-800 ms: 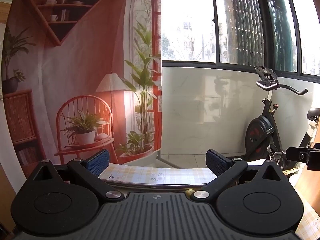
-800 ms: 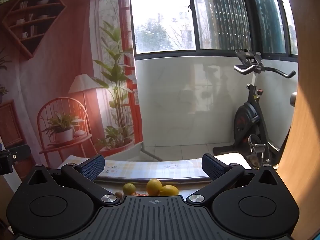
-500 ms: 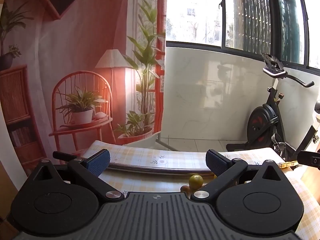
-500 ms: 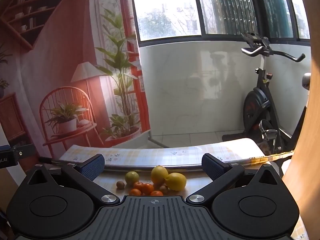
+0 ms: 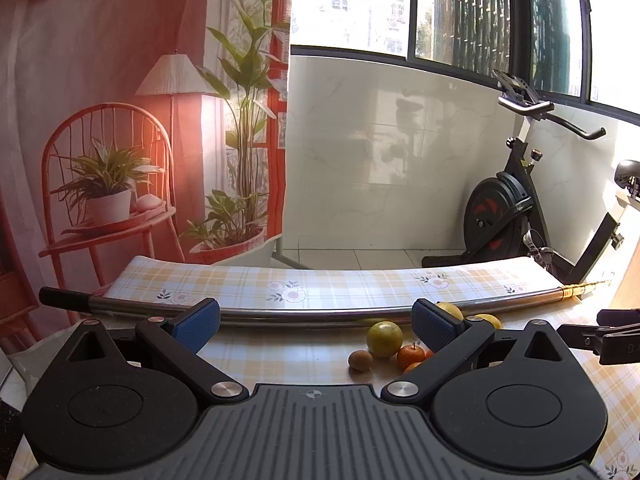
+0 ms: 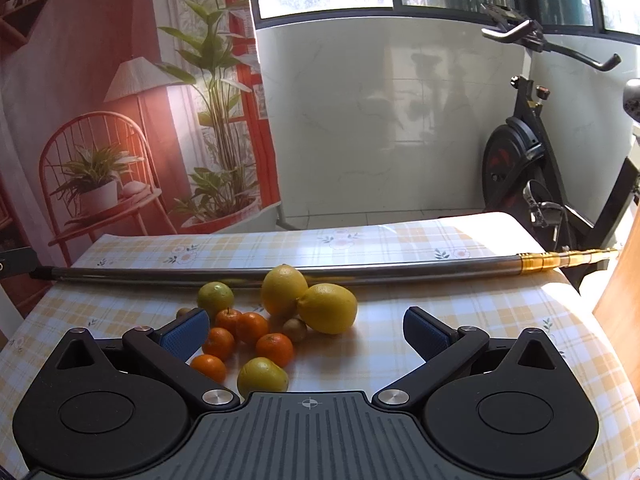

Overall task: Organize fruits
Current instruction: 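Move both grippers toward the fruit pile on the tablecloth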

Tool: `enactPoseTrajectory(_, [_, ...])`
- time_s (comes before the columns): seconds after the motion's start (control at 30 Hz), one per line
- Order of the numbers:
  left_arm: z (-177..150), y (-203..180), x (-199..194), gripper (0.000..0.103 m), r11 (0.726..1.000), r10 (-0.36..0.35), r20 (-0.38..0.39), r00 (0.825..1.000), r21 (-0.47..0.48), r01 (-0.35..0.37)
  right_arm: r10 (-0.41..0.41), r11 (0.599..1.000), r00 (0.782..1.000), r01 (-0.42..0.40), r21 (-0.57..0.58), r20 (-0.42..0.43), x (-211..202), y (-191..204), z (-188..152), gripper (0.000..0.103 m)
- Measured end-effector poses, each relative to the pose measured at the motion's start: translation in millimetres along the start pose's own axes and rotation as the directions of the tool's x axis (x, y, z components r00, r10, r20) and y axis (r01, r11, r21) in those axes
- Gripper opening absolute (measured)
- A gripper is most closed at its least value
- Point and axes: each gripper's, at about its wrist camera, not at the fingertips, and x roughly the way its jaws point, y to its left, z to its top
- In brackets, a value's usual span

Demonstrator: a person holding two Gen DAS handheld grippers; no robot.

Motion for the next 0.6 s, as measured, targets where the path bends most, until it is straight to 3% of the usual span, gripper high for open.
enactPoseTrajectory(0.13, [1, -6, 34, 0.100, 0.998, -0.044, -0.008, 0.999, -0.053, 0.043, 0.005, 1.000, 0.999, -0.004, 0.021, -0.032, 14, -6, -12, 0.103])
enactPoseTrajectory(0.23, [-3, -13, 51, 0.093, 0.993, -0.101, -0.071, 0.992, -0.069, 0.096, 0.026, 0.999, 0.998, -0.023, 0.047, -0.057, 21, -11, -19, 0.103])
enactPoseTrajectory(0.4, [-5, -22, 77, 0.083, 0.986, -0.165, -0.103, 0.981, -0.038, 0.162, 0.027, 0.997, 0.996, -0.021, 0.080, -0.079, 30, -18, -23, 0.103])
enactPoseTrajectory(0.6, [-16, -17, 121, 0.054, 0.976, -0.210, -0.213, 0.954, 0.016, 0.218, 0.024, 0.997, 0.994, -0.016, 0.072, -0.104, 39, -20, -22, 0.101])
